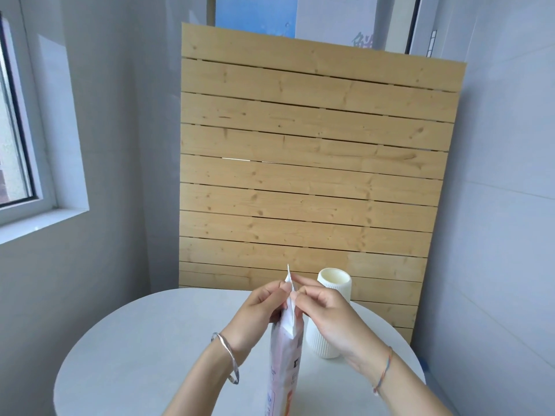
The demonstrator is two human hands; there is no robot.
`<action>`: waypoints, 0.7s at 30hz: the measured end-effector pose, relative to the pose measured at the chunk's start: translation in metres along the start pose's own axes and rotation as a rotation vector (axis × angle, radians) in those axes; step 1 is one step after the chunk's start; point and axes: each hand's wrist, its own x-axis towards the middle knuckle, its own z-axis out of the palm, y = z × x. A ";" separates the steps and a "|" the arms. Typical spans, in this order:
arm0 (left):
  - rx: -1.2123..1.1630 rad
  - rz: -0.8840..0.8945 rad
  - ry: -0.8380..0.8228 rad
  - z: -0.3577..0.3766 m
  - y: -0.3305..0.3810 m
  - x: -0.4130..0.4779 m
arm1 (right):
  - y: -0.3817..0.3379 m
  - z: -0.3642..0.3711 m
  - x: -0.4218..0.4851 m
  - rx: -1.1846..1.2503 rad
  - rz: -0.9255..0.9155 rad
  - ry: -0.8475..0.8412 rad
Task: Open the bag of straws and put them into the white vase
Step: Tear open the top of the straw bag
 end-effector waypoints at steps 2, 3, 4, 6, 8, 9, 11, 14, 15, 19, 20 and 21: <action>-0.011 0.008 0.009 0.005 -0.001 0.000 | 0.000 -0.004 0.000 -0.008 0.019 0.016; -0.012 0.015 0.008 0.007 -0.001 0.001 | -0.001 -0.005 0.000 -0.014 0.027 0.032; -0.004 0.022 0.006 0.009 0.000 0.000 | -0.001 -0.006 -0.001 -0.020 0.030 0.041; 0.022 0.035 -0.007 0.010 0.002 -0.001 | -0.002 -0.008 -0.002 -0.041 0.040 0.032; 0.006 0.023 0.007 0.006 0.004 -0.004 | -0.002 -0.013 -0.002 -0.040 0.045 0.037; -0.022 0.011 0.039 0.003 0.005 -0.004 | -0.001 -0.017 -0.001 -0.027 0.048 0.069; -0.052 -0.008 0.105 -0.007 0.006 -0.004 | -0.001 -0.025 0.002 -0.032 0.072 0.145; 0.050 0.015 0.095 -0.014 0.012 -0.006 | -0.007 -0.030 0.009 -0.280 0.083 0.155; 0.078 0.023 0.086 -0.014 0.014 -0.006 | -0.011 -0.028 0.011 -0.350 0.099 0.120; 0.125 0.044 0.127 -0.016 0.023 -0.002 | -0.027 -0.027 0.027 -0.653 0.065 0.030; 0.129 0.059 0.156 -0.018 0.026 -0.001 | -0.032 -0.027 0.031 -0.698 0.045 0.026; 0.133 0.075 0.196 -0.020 0.030 -0.001 | -0.035 -0.027 0.036 -0.707 0.016 0.033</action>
